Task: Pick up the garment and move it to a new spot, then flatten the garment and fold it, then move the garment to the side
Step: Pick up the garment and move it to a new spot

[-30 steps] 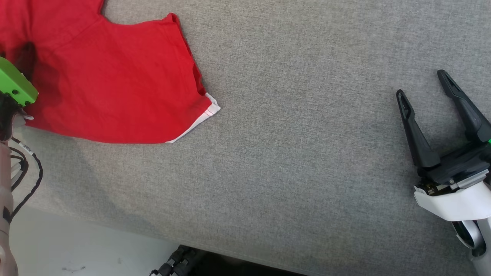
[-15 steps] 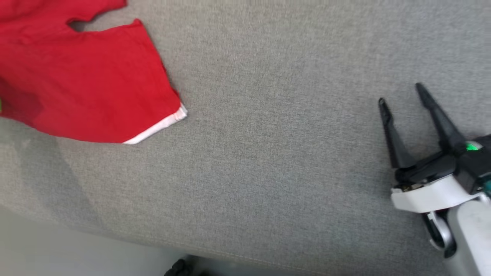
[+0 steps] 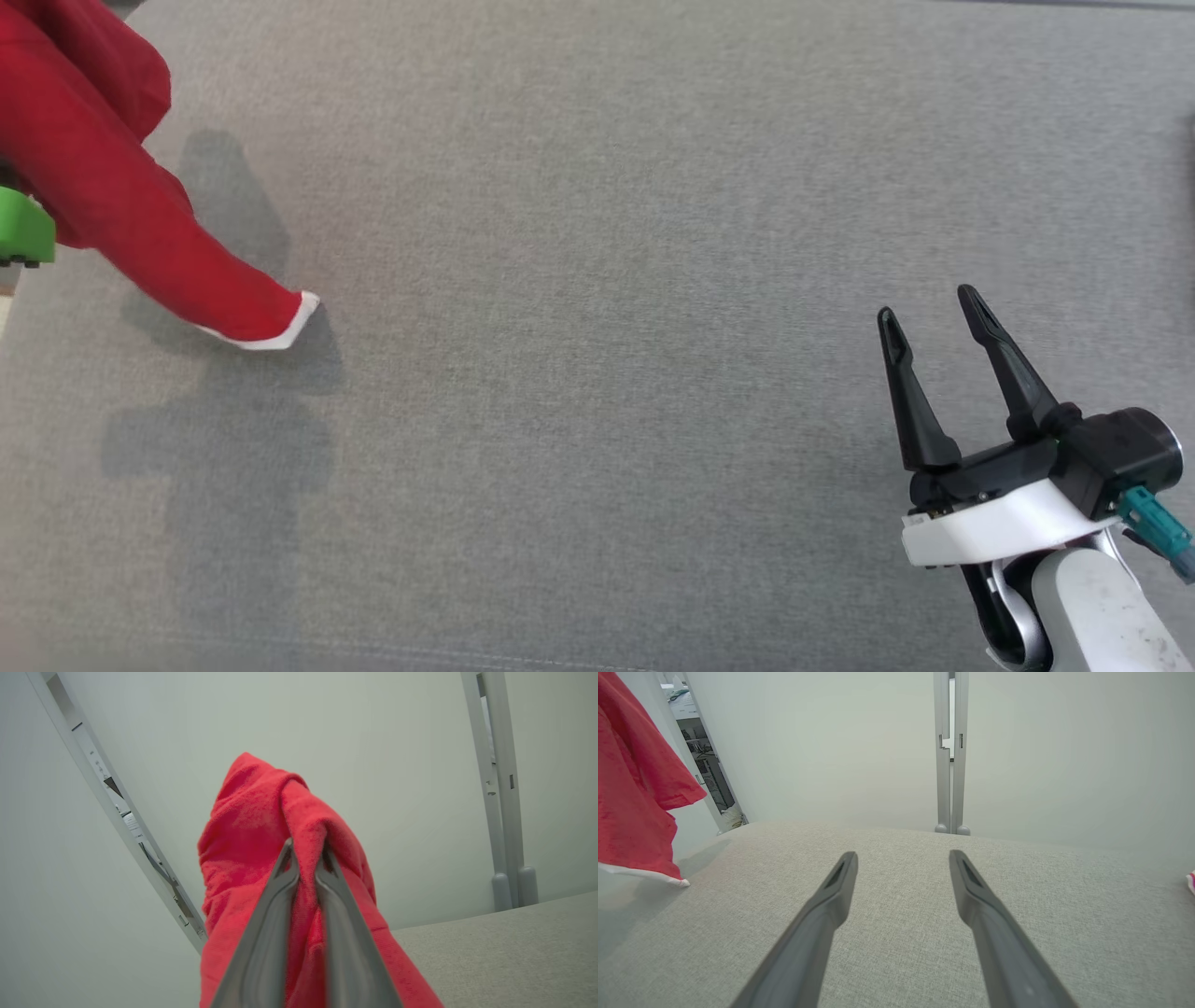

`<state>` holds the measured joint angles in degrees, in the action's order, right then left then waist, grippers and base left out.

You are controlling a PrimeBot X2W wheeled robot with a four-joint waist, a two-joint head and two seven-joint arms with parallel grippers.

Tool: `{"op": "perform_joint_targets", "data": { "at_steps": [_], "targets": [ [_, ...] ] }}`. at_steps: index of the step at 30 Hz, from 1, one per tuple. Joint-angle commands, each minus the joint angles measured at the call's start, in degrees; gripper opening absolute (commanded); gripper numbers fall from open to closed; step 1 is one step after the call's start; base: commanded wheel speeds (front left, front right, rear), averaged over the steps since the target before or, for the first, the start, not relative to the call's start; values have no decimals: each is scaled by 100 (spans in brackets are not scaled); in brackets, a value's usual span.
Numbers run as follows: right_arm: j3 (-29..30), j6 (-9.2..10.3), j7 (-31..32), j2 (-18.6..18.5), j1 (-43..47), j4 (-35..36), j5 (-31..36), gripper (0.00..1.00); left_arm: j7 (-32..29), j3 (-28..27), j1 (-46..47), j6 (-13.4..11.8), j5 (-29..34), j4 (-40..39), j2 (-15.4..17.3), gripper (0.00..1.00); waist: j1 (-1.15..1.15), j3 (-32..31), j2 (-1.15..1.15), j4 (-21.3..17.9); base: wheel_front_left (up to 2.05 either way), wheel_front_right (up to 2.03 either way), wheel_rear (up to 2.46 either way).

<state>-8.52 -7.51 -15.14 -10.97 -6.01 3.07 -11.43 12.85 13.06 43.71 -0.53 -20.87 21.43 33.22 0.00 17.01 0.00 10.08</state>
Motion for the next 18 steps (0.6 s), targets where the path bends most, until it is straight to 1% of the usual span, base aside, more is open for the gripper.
{"op": "perform_joint_targets", "data": {
  "at_steps": [1, 5, 9, 14, 16, 18],
  "targets": [
    [20, 5, 3, 50, 121, 15, -26, 100, -99, 7, -147, -69, 25, -224, 56, 0, 0, -889, 0, -968, 0, 0, 0],
    [107, 5, 3, 116, 234, 75, -16, 100, -411, 113, -298, -155, 10, -865, 3, 0, 0, -1026, 0, -1462, 0, 0, 0],
    [159, 5, 3, 220, 284, 127, -7, 100, -650, 292, -361, -194, -16, -1345, -163, 0, 0, -1023, 0, -1951, 0, 0, 0],
    [184, 5, 3, 335, 290, 182, -1, 100, -755, 544, -245, -186, -104, -1628, -518, 0, 0, -892, 0, -2398, 0, 0, 0],
    [180, 5, 3, 370, 267, 185, 16, 100, -712, 686, -141, -182, -54, -1603, -689, 0, 0, -823, 0, -2507, 0, 0, 0],
    [179, 5, 3, 395, 246, 195, 39, 100, -601, 855, -64, -145, -53, -1475, -929, 0, 0, -766, 0, -2575, 0, 0, 0]
  ]
}}
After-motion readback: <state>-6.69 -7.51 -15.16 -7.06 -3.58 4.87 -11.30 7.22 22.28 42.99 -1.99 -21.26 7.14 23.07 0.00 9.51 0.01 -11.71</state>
